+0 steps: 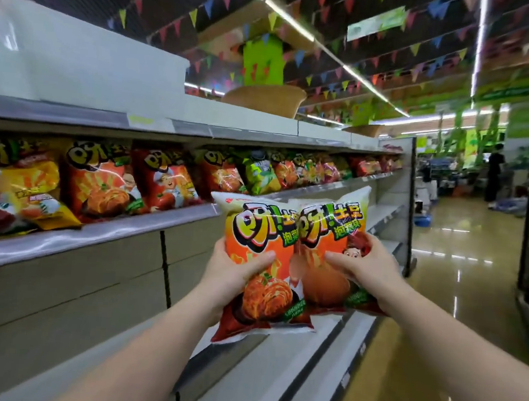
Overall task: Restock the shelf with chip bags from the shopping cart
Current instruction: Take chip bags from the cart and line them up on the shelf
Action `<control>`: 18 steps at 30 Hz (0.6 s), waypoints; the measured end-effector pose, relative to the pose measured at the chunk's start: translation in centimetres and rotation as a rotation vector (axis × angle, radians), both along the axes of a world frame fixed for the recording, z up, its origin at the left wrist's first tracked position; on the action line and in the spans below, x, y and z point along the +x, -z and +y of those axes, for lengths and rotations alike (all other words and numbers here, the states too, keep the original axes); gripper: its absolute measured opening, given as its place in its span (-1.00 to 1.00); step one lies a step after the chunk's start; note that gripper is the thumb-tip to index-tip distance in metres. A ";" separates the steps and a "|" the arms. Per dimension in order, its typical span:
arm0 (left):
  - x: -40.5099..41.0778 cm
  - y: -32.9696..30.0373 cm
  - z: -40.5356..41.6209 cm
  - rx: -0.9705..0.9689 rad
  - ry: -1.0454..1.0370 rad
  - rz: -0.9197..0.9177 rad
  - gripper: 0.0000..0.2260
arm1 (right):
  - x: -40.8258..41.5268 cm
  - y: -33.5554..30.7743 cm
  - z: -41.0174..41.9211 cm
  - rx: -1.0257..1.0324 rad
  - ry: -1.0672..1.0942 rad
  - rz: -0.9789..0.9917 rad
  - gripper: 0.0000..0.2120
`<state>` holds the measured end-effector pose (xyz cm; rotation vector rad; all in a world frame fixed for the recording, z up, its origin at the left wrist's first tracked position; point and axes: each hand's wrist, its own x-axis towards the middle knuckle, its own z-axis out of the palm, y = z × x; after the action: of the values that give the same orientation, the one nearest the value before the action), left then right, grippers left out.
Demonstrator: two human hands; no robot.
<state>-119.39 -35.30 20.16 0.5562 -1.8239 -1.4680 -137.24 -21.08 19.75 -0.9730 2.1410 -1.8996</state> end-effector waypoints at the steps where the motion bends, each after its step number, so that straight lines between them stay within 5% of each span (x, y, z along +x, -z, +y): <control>1: -1.2 -0.1 -0.4 -0.009 0.008 0.007 -0.12 | -1.0 -0.1 0.0 -0.010 0.010 0.002 -0.15; 6: -7.8 -0.7 -3.2 -0.026 0.041 0.048 -0.13 | -6.6 0.1 -1.3 -0.014 0.046 -0.007 -0.41; 18: -28.0 -2.5 -12.9 -0.057 0.199 0.095 -0.18 | -23.3 -1.6 -8.4 -0.066 0.260 0.020 -0.19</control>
<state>-147.37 -48.21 22.70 0.2775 -1.8824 -1.5389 -160.54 -29.43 21.35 -0.7585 2.3289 -2.0934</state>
